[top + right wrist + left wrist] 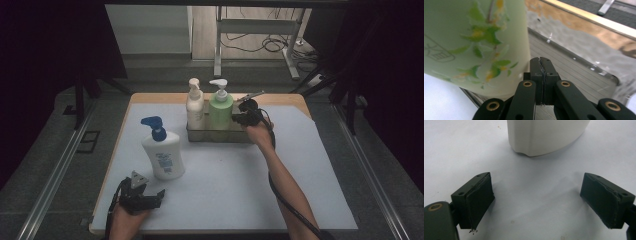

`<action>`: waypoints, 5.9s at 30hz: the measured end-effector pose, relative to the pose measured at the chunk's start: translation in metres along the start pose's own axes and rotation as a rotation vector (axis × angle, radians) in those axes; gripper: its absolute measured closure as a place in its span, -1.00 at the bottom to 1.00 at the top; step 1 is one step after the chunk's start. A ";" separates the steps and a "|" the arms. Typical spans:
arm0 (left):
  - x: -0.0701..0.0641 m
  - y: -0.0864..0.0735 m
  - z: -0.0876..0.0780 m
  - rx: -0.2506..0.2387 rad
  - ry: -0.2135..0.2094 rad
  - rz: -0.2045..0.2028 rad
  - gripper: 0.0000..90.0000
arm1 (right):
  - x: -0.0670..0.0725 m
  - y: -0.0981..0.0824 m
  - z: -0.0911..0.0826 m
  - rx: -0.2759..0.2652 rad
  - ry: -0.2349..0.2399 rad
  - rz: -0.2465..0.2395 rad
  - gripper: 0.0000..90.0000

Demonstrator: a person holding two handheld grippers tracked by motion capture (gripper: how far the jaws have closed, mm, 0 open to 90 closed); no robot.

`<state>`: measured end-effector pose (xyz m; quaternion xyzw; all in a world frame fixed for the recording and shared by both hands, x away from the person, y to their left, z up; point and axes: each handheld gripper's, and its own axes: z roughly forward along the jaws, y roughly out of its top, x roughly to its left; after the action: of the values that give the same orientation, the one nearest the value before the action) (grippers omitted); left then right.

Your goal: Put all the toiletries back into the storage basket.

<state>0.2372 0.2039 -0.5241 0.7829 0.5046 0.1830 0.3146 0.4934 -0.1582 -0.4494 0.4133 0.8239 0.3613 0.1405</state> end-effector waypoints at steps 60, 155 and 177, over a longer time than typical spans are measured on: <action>0.000 0.000 0.000 0.001 -0.001 0.001 -0.76 | 0.016 -0.001 0.005 0.027 0.011 -0.025 0.87; -0.001 0.000 0.000 0.000 0.000 -0.004 -0.76 | 0.048 -0.156 -0.144 -0.027 0.066 -0.180 -1.00; 0.000 0.004 -0.009 -0.016 0.011 0.021 -0.51 | 0.041 -0.208 -0.104 0.038 0.061 -0.140 -1.00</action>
<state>0.2345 0.2058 -0.5148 0.7846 0.4966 0.1946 0.3162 0.2923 -0.2589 -0.5223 0.3463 0.8613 0.3473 0.1325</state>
